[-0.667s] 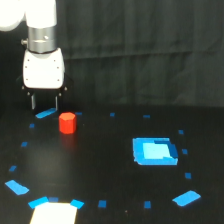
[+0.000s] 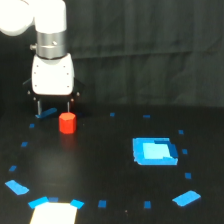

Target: Pick up the red object from the table

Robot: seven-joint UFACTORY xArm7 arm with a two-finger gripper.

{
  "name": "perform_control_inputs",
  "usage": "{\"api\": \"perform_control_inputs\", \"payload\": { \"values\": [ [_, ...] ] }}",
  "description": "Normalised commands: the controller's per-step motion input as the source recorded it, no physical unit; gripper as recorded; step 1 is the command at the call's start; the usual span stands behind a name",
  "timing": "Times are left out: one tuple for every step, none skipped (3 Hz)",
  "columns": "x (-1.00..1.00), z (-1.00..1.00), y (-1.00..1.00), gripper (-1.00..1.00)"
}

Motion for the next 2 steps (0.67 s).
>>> {"api": "perform_control_inputs", "payload": {
  "values": [
    [0.44,-0.3,-1.0,0.41],
    [0.39,-0.8,-0.23,-1.0]
  ]
}}
